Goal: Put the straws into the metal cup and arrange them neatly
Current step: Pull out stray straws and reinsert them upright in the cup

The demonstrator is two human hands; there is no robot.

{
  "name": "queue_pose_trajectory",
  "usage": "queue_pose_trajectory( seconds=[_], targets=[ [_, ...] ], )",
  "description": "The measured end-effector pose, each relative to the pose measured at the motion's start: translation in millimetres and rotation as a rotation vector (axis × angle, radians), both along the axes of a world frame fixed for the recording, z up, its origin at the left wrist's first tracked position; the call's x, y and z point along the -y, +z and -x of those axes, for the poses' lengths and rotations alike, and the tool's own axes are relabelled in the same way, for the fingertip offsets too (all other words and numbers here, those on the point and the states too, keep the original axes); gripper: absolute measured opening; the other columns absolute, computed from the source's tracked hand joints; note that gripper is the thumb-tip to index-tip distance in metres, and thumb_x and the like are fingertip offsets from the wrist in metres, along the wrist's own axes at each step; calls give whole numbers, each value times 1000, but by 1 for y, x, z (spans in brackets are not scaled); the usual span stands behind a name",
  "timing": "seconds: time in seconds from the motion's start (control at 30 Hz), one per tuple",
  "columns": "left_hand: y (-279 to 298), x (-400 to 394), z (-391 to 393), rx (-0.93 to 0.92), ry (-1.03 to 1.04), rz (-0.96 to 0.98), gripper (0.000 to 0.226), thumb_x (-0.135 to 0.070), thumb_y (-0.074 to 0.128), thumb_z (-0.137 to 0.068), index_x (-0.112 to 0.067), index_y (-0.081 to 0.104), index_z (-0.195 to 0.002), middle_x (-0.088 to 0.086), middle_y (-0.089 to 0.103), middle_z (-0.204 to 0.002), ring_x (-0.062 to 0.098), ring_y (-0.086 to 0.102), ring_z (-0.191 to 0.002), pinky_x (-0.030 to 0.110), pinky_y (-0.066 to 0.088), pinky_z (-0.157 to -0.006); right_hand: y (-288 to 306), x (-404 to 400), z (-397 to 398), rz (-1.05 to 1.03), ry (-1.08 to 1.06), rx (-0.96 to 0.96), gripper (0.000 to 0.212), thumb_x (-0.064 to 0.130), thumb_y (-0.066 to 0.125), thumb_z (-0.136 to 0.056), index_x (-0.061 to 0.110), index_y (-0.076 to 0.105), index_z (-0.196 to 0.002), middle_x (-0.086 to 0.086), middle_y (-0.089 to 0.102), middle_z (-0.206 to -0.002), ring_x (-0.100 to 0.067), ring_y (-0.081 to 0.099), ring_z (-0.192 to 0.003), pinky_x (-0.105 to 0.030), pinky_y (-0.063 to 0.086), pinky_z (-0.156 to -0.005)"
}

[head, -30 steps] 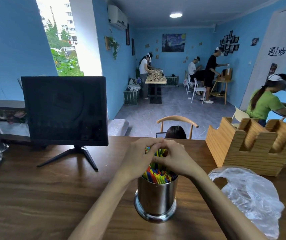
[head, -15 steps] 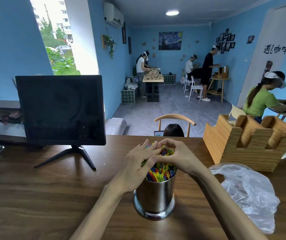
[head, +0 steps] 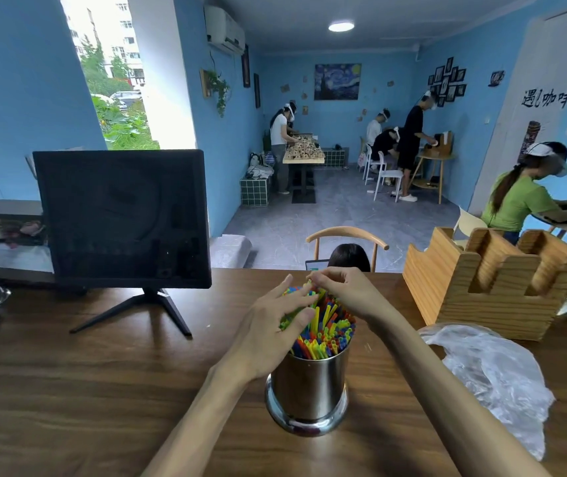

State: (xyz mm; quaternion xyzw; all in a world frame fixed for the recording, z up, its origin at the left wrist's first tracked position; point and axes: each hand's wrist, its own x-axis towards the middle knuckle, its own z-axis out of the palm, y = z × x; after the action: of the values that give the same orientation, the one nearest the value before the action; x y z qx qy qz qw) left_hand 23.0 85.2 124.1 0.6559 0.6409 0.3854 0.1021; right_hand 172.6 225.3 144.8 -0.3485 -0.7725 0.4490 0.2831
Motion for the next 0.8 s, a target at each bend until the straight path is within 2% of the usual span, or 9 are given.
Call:
queue_pose_trajectory(
  seconds=[0.13, 0.2, 0.3, 0.4, 0.47, 0.53, 0.63, 0.73, 0.8],
  targets=[
    [-2, 3, 0, 131, -3, 9, 35, -56, 49, -101, -55, 55, -136, -15, 62, -139, 4, 42, -143, 39, 42, -115, 0, -8, 7, -37, -6, 18, 17, 36, 72, -92, 20, 77, -97, 4, 77, -95, -11, 71, -94, -37, 58, -92],
    [1, 4, -1, 238, 1, -2, 25, -43, 56, -101, -53, 63, -124, -17, 71, -123, -1, 53, -131, 23, 49, -102, 0, -9, 9, -84, -6, 44, 12, 31, 74, -92, 20, 78, -93, 4, 76, -90, -10, 70, -90, -37, 58, -89],
    [5, 5, -1, 282, 20, -23, 18, -29, 66, -98, -45, 74, -103, -23, 63, -124, -9, 55, -122, 7, 48, -87, 0, -7, 11, -104, -25, 41, 12, 32, 74, -92, 20, 77, -93, 5, 75, -89, -10, 69, -89, -36, 58, -85],
    [4, 4, 1, 313, 11, -35, 20, -29, 70, -95, -47, 75, -102, -21, 61, -130, -6, 51, -129, 17, 48, -98, 8, -1, 9, -130, -64, -48, 14, 35, 72, -93, 22, 74, -94, 6, 74, -92, -8, 67, -91, -29, 53, -78],
    [7, 2, 3, 395, 39, -101, 19, -27, 71, -95, -42, 75, -104, -26, 67, -118, -9, 52, -126, 20, 46, -99, 22, 5, 5, -117, -50, -167, 13, 33, 70, -94, 21, 73, -93, 3, 74, -93, -11, 67, -91, -29, 51, -75],
    [14, 0, 4, 486, 126, -201, 16, -24, 70, -95, -33, 74, -108, -22, 72, -101, -6, 63, -106, 17, 50, -90, 37, 17, 2, -84, 26, -299, 9, 23, 67, -97, 15, 71, -94, -3, 76, -96, -19, 68, -92, -29, 49, -71],
    [29, -1, 2, 489, 260, -272, 12, -25, 65, -98, -25, 72, -108, -12, 71, -78, -4, 63, -74, 9, 45, -66, 58, 41, 1, -62, 180, -426, 6, 8, 63, -98, 7, 68, -96, -6, 78, -97, -28, 71, -95, -28, 51, -67],
    [41, -1, -4, 469, 199, -198, 17, -33, 55, -104, -26, 70, -108, -17, 69, -65, -1, 63, -62, 11, 46, -61, 73, 65, -1, -70, 305, -513, 4, 4, 64, -97, 6, 68, -97, -10, 77, -95, -23, 72, -93, -27, 55, -71],
    [49, 2, -9, 509, 90, -148, 25, -32, 47, -105, -25, 69, -96, -11, 67, -58, 7, 62, -57, 19, 47, -63, 80, 78, -3, -70, 356, -560, 7, 0, 65, -95, 5, 68, -98, -12, 77, -94, -21, 73, -91, -29, 56, -77]
  ],
)
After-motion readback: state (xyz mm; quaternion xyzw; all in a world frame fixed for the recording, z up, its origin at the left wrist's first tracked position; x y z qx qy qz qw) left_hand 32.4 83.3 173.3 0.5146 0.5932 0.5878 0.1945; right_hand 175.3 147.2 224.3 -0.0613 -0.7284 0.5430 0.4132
